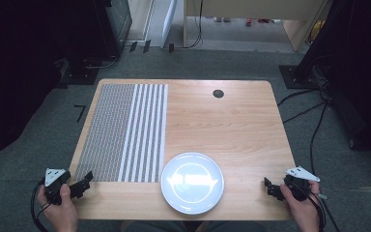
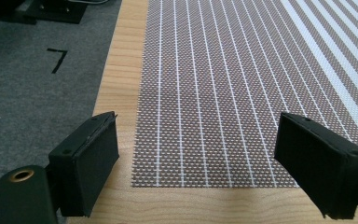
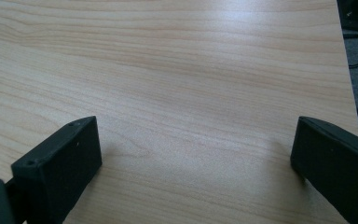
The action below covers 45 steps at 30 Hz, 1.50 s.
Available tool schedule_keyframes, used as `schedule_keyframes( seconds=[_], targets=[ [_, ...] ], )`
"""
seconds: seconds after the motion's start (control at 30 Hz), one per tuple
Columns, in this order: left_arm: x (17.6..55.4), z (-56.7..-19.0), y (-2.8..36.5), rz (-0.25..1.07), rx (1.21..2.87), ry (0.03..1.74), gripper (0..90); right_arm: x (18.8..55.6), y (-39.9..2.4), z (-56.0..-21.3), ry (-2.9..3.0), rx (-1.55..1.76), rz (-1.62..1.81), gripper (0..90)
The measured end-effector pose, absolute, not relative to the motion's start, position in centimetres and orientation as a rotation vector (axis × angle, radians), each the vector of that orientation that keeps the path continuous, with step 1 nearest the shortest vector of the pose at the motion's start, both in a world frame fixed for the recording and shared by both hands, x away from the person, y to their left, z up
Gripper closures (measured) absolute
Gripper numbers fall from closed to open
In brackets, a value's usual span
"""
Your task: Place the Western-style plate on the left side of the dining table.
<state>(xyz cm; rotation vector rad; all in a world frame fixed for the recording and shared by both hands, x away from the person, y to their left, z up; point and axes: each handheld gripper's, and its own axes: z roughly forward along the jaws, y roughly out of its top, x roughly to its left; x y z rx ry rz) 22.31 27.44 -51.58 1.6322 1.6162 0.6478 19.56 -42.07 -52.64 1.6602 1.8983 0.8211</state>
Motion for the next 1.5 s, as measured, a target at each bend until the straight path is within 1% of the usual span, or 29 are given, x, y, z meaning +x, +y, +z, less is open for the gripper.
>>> schedule_keyframes(
  seconds=[0.17,0.27,0.5,0.57,0.8,0.93,1.23,1.33,1.5],
  targets=[
    [22.3,-51.4,27.6,0.649,1.601,1.625,13.6,19.7,-42.1,-52.7,1.909,1.659,0.817,0.0],
    [22.6,-51.5,27.6,0.612,1.617,1.619,13.7,19.8,-42.1,-52.7,1.906,1.661,0.816,0.0],
    [22.5,-51.5,27.6,0.606,1.616,1.625,13.7,19.9,-42.0,-52.7,1.891,1.675,0.81,0.0],
    [22.6,-51.6,27.4,0.599,1.646,1.619,13.7,20.0,-42.0,-52.7,1.891,1.674,0.809,0.0],
    [22.7,-51.5,26.9,0.6,1.672,1.591,13.7,20.2,-41.9,-52.7,1.886,1.678,0.809,0.0],
    [22.7,-51.4,27.0,0.601,1.653,1.587,13.7,20.2,-41.9,-52.7,1.884,1.679,0.809,0.0],
    [22.6,-50.0,26.7,0.617,1.59,1.588,13.7,20.3,-41.9,-52.7,1.877,1.686,0.805,0.0],
    [22.8,-49.4,26.1,0.649,1.61,1.58,13.7,20.3,-41.9,-52.7,1.878,1.686,0.805,0.0],
    [23.4,-48.4,25.3,0.657,1.629,1.554,13.6,20.3,-41.9,-52.7,1.879,1.684,0.806,0.0]
  ],
)
